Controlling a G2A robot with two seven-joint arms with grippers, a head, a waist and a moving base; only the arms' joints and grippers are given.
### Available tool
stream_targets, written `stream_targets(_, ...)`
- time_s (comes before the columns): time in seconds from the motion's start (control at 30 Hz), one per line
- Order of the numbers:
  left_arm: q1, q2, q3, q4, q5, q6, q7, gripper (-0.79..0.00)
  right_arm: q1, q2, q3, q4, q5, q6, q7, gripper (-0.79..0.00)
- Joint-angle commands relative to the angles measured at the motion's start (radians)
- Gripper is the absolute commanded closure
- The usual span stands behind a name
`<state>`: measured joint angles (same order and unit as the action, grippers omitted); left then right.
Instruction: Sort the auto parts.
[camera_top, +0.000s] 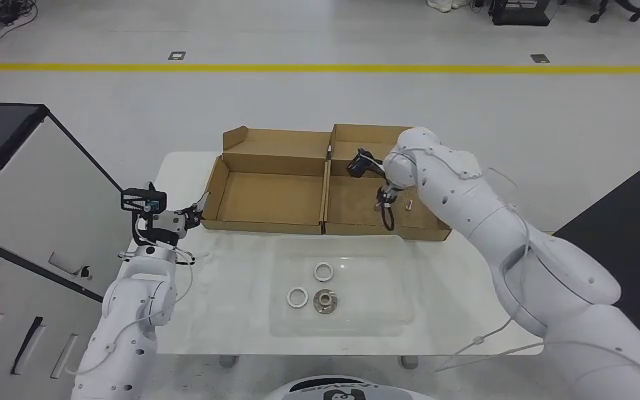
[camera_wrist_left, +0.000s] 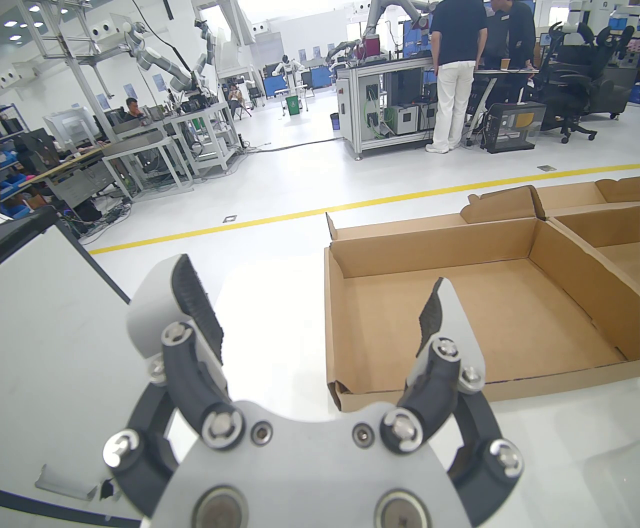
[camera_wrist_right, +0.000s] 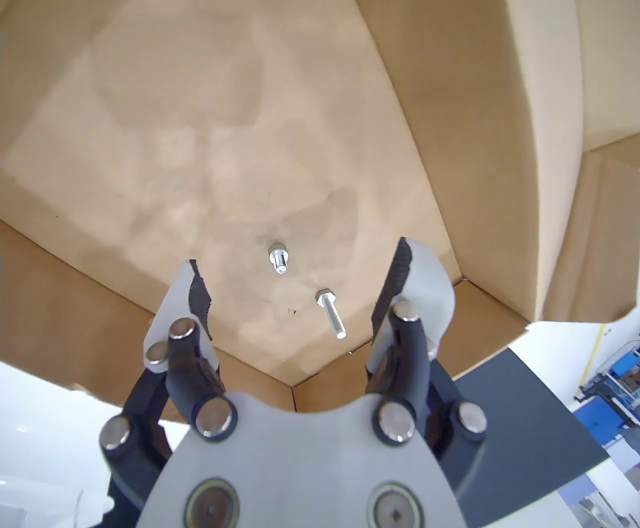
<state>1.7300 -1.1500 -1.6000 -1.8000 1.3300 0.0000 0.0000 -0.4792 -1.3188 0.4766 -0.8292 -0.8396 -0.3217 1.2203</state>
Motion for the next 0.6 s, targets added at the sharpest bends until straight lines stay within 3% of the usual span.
stream_targets(0.0,0.0,0.0,0.0,0.0,0.0,0.0,0.0,-0.785,-0.003,0.011,0.017,-0.026,-0.006,-0.002,0.003,-0.785)
stream_targets(0.27,0.0,0.0,0.0,0.0,0.0,0.0,0.0,-0.785,-0.069,0.1,0.166,-0.246,-0.022,-0.04,-0.029,-0.785)
stream_targets(0.57,0.0,0.0,0.0,0.0,0.0,0.0,0.0,-0.785,-0.337,0.249,0.508,-0.724,-0.011,-0.113,0.014,-0.785)
